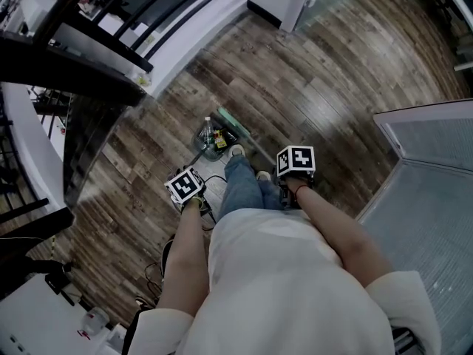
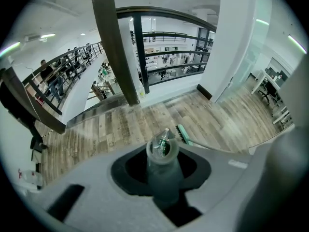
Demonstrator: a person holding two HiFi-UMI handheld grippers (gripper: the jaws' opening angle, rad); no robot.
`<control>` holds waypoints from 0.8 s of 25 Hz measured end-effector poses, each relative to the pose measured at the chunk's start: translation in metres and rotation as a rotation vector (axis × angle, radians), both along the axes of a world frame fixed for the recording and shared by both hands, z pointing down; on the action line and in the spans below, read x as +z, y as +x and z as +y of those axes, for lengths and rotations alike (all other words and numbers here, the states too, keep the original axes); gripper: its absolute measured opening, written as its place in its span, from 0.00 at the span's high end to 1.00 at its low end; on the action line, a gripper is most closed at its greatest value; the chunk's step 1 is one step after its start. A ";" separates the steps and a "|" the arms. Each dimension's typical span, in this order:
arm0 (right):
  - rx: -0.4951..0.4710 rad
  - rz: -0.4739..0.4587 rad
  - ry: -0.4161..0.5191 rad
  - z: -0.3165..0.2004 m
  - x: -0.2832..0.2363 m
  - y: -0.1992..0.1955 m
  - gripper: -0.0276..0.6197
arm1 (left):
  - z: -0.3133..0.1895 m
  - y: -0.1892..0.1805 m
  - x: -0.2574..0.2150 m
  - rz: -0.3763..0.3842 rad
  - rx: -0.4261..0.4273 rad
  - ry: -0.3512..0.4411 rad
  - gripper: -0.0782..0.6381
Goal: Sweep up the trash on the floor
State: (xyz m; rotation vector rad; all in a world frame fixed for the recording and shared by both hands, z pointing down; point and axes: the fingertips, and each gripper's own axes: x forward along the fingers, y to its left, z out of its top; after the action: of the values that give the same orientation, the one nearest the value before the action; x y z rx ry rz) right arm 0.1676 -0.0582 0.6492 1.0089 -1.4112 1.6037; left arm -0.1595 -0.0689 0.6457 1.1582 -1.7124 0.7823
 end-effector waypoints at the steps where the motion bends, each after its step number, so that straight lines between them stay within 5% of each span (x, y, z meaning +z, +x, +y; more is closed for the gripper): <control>1: 0.002 -0.002 0.001 0.002 0.000 0.001 0.81 | 0.004 -0.001 0.000 0.002 -0.011 0.002 0.76; 20: 0.006 -0.009 0.034 0.023 0.000 0.003 0.81 | 0.044 -0.011 0.004 0.016 -0.029 0.007 0.76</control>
State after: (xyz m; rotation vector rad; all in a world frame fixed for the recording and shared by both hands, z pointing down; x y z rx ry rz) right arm 0.1708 -0.0350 0.6497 1.0271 -1.4470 1.5951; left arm -0.1701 -0.0251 0.6498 1.1386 -1.7164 0.7478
